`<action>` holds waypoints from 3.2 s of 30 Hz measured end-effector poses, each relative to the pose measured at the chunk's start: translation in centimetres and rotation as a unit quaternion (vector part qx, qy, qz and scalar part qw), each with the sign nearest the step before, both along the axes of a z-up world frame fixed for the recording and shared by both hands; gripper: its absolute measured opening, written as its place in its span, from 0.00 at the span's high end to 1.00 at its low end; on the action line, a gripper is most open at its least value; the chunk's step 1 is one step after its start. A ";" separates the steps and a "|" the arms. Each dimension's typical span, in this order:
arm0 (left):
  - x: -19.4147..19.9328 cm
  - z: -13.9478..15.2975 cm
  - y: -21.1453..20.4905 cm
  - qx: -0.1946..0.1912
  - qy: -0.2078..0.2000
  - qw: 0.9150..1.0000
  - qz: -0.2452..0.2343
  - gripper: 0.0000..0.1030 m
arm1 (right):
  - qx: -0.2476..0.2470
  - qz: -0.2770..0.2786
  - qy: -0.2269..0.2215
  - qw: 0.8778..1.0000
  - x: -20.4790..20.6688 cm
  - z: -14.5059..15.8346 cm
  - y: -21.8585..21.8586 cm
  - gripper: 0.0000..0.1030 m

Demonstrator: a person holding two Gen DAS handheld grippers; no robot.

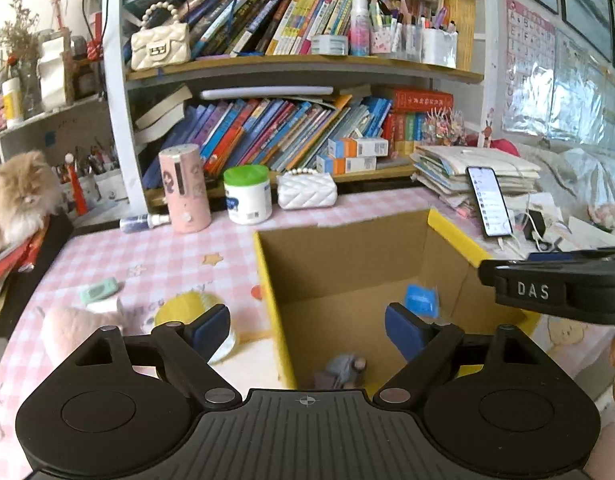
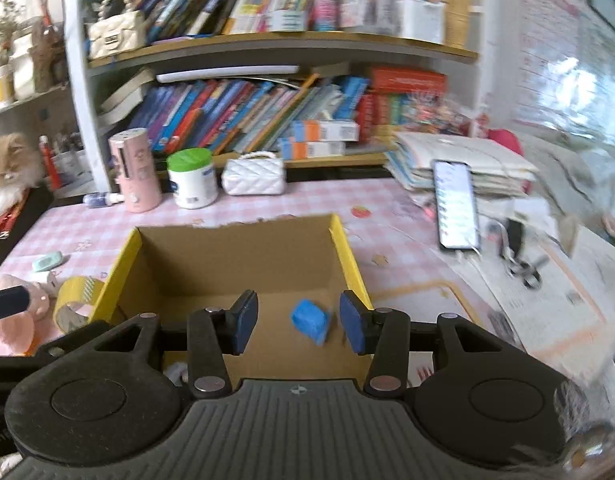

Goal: Organize objects
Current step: 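Withdraw both open tools from the box back over the table, then grasp the yellow tape roll with the right tool while the left tool grasps the pink plush chick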

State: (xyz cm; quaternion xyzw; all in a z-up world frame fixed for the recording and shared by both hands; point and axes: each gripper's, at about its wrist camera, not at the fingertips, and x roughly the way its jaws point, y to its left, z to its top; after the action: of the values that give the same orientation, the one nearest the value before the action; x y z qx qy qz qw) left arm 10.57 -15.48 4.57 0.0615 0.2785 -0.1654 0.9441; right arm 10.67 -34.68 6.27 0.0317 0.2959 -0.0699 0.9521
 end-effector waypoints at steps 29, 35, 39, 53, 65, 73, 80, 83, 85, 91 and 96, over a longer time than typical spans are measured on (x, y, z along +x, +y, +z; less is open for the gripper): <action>-8.6 -5.5 12.7 0.036 0.072 0.992 0.093 0.14 | -0.034 0.040 0.095 0.994 -9.6 -7.6 14.7 0.35; -9.8 -5.3 14.9 0.036 0.071 0.990 0.114 0.14 | -0.030 0.070 0.094 0.993 -10.1 -7.5 17.0 0.34; -10.3 -5.1 16.2 0.036 0.069 0.989 0.130 0.14 | -0.029 0.088 0.092 0.991 -10.2 -7.4 18.4 0.34; -10.8 -4.7 18.8 0.031 0.058 0.988 0.142 0.14 | -0.031 0.114 0.078 0.990 -11.0 -6.9 21.4 0.31; -10.3 -4.6 19.9 0.026 0.053 0.988 0.144 0.14 | -0.034 0.118 0.072 0.990 -10.7 -6.6 22.6 0.30; -9.3 -5.0 20.1 0.025 0.060 0.986 0.151 0.14 | -0.035 0.123 0.076 0.989 -9.8 -6.9 22.9 0.30; -7.5 -5.3 20.0 0.032 0.063 0.985 0.159 0.14 | -0.031 0.131 0.081 0.988 -7.8 -7.4 23.0 0.30; -6.2 -5.4 20.1 0.028 0.065 0.983 0.167 0.14 | -0.032 0.137 0.082 0.987 -6.5 -7.5 23.2 0.30; -5.4 -5.5 20.0 0.027 0.067 0.983 0.169 0.14 | -0.034 0.141 0.079 0.986 -5.7 -7.5 23.3 0.30; -2.8 -5.5 19.8 0.027 0.059 0.982 0.179 0.14 | -0.035 0.145 0.066 0.987 -2.3 -7.3 23.5 0.30; -0.3 -5.7 19.7 0.026 0.062 0.978 0.199 0.14 | -0.043 0.159 0.047 0.985 0.7 -6.9 23.8 0.30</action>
State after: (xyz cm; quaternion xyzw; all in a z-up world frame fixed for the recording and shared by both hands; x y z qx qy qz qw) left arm 10.30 4.21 -1.11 0.0194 0.3476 0.0292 0.9370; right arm 11.37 -10.92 -0.60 -0.0597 0.3386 0.0684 0.9366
